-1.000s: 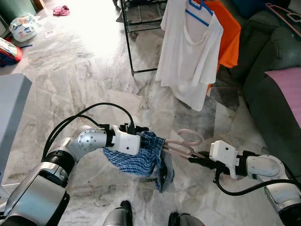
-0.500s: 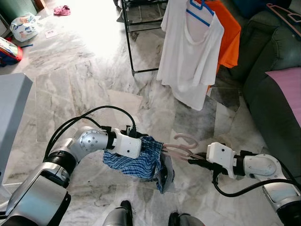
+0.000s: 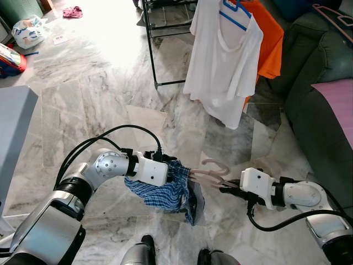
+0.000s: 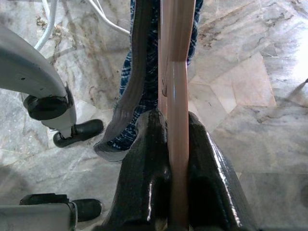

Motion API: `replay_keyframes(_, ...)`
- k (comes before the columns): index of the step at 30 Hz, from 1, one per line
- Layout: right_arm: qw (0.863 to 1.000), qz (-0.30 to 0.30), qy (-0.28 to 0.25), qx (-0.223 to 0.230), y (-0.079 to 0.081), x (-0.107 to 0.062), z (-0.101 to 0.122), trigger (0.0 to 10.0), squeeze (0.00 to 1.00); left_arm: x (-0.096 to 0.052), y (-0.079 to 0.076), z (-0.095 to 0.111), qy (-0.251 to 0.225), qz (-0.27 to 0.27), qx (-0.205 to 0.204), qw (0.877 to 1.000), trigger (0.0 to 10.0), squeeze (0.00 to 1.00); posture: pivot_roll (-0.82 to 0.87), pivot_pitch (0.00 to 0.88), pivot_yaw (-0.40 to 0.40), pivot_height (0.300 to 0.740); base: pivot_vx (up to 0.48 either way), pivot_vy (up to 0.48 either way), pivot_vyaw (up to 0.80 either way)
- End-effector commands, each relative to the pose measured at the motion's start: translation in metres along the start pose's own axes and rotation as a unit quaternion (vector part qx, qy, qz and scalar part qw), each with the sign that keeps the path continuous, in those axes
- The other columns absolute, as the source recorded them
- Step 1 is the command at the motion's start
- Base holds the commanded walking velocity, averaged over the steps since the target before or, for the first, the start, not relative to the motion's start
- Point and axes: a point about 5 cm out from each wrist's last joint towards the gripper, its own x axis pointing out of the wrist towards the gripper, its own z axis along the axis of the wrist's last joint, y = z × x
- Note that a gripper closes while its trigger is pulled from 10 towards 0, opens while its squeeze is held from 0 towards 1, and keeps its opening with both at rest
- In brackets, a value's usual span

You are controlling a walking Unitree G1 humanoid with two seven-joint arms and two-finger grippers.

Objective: Hang hanger

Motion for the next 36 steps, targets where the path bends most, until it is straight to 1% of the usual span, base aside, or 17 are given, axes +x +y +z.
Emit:
replay_keyframes(1,1.000,0.014,-0.003,-0.002,0.004,0.003,0.000,10.0,0.00,0.001,-0.004,-0.002,0.006,-0.019,-0.003,1.000,9.3,0.00,0.02,0.253,0.054,0.740,0.000,0.000,0.00)
replay_keyframes(2,1.000,0.018,-0.004,-0.001,0.006,0.005,0.000,10.0,0.00,0.002,-0.004,-0.001,0.004,-0.021,-0.004,1.000,7.1,0.00,0.02,0.253,0.055,0.740,0.000,0.000,0.00)
replay_keyframes(3,1.000,0.018,-0.004,-0.001,0.006,0.005,0.000,10.0,0.00,0.002,-0.004,-0.001,0.004,-0.021,-0.004,1.000,7.1,0.00,0.02,0.253,0.055,0.740,0.000,0.000,0.00)
replay_keyframes(4,1.000,0.022,-0.004,0.001,0.008,0.006,-0.001,10.0,0.00,0.003,-0.005,0.000,0.003,-0.025,-0.005,1.000,1.3,0.00,0.02,0.253,0.056,0.740,0.000,0.000,0.00)
replay_keyframes(5,1.000,0.025,-0.004,0.001,0.009,0.007,-0.001,10.0,0.00,0.003,-0.005,0.000,0.001,-0.027,-0.008,1.000,0.0,0.00,0.02,0.252,0.056,0.740,0.000,0.000,0.00)
replay_keyframes(10,1.000,0.025,-0.004,0.001,0.010,0.008,-0.001,10.0,0.00,0.004,-0.005,0.000,0.000,-0.029,-0.010,1.000,0.0,0.00,0.02,0.252,0.057,0.740,0.000,0.000,0.00)
replay_keyframes(16,1.000,0.022,-0.004,-0.001,0.008,0.008,0.000,10.0,0.00,0.006,-0.009,-0.001,0.007,-0.042,-0.017,0.999,0.0,0.00,0.02,0.250,0.058,0.740,0.000,0.000,0.00)
replay_keyframes(29,1.000,0.012,-0.007,-0.002,0.006,0.007,0.000,10.0,0.00,0.001,-0.013,-0.008,0.022,-0.044,-0.030,0.998,0.0,0.00,0.03,0.249,0.056,0.740,0.000,0.000,0.00)
replay_keyframes(30,1.000,0.015,-0.011,0.008,0.005,0.008,0.001,10.0,0.89,0.001,-0.013,-0.009,0.025,-0.044,-0.032,0.998,0.0,0.00,0.03,0.248,0.056,0.740,0.000,0.000,0.00)
replay_keyframes(31,1.000,0.015,-0.013,0.012,0.005,0.008,0.001,10.0,1.00,0.001,-0.014,-0.009,0.026,-0.043,-0.032,0.998,0.0,0.00,0.03,0.247,0.056,0.740,0.000,0.000,0.00)
replay_keyframes(36,0.999,0.042,-0.002,0.010,0.007,0.007,0.001,10.0,1.00,0.000,-0.016,-0.012,0.034,-0.044,-0.042,0.998,0.0,0.00,0.02,0.246,0.055,0.740,0.000,0.000,0.00)
